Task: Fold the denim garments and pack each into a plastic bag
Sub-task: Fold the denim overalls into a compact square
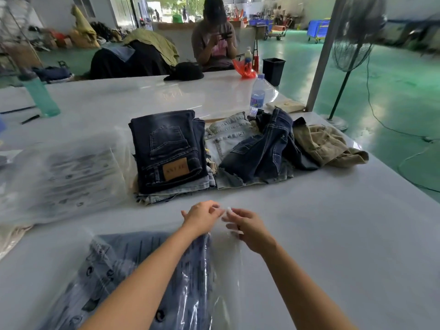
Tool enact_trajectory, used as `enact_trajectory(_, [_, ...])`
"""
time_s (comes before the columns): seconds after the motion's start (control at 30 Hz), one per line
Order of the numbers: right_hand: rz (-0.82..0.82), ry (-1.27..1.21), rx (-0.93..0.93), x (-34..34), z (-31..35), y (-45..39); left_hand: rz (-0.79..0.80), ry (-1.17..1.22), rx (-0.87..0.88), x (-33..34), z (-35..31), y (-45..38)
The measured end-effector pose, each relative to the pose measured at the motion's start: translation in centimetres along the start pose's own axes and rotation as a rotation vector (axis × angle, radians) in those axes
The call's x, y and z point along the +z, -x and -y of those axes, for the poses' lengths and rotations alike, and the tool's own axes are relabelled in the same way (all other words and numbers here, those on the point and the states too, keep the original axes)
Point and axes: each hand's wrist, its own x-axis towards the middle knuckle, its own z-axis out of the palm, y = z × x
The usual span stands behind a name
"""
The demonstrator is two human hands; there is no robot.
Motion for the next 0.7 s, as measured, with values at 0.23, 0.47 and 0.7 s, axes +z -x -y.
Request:
enact_trajectory(0.23, [-0.112, -0.158, -0.038, 0.6, 0.4, -1.1, 0.099, 0.34, 0.001, -1.3, -1.8, -2.7])
enact_trajectory(0.47, [-0.099, -0.179, -0.07, 0.9, 0.0, -1.1, 0.201, 0.322, 0.067, -1.4, -0.6, -2.5])
enact_trajectory(0.7, [-0.183, -0.019, -0.102, 1.5, 1.4, -0.5, 0.046, 0.307, 0.058, -1.0, -1.2, -2.5])
